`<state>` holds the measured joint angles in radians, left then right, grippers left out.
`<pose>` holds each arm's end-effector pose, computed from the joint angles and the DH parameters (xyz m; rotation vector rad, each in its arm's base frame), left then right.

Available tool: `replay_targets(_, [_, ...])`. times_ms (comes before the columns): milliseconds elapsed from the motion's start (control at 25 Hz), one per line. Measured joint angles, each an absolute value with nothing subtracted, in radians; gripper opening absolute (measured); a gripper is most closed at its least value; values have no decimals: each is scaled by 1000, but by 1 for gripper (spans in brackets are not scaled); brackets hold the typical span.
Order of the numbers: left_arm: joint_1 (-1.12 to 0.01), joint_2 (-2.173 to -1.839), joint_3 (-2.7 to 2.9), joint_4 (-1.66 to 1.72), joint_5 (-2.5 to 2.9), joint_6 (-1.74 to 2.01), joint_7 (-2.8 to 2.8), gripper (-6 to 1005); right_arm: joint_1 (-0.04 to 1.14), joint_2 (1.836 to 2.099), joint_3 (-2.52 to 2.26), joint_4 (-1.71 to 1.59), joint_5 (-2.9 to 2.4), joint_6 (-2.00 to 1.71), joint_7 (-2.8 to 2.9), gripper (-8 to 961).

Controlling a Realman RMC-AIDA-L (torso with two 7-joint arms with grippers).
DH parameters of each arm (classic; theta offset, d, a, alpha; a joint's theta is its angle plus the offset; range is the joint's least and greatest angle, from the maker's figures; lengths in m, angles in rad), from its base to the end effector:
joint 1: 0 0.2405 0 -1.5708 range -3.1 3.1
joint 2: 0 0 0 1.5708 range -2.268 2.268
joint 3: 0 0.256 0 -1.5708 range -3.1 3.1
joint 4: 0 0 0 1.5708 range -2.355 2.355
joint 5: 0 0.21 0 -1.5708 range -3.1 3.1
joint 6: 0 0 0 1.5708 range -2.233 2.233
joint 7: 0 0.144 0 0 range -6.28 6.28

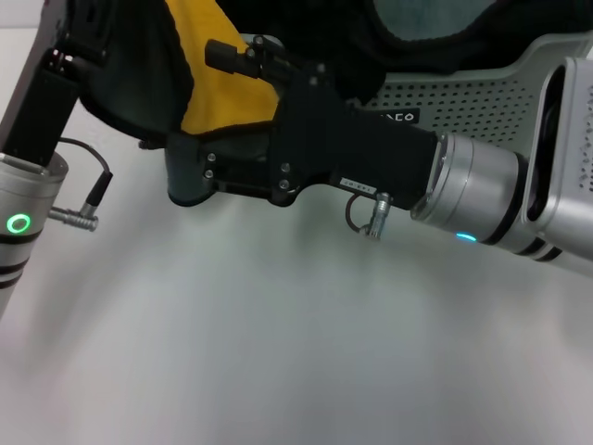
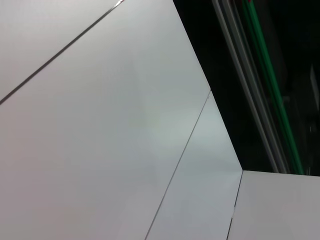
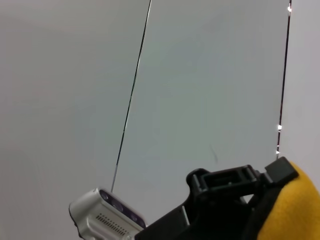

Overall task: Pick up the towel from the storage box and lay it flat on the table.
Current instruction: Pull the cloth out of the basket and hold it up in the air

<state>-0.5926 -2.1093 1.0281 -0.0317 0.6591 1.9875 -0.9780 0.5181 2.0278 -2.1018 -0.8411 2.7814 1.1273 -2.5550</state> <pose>-0.2143 0.2970 0.0145 -1.7676 -0.5021 -1.9542 0.0902 0.3063 -0.0768 -2.4565 -0.2136 1.3530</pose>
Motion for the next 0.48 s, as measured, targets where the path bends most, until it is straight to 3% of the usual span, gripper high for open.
replay_targets(480, [-615,-2109,1032,-57,662,1983,-975,22,503,2028,-2086,-877,2785,1070,-2523,790])
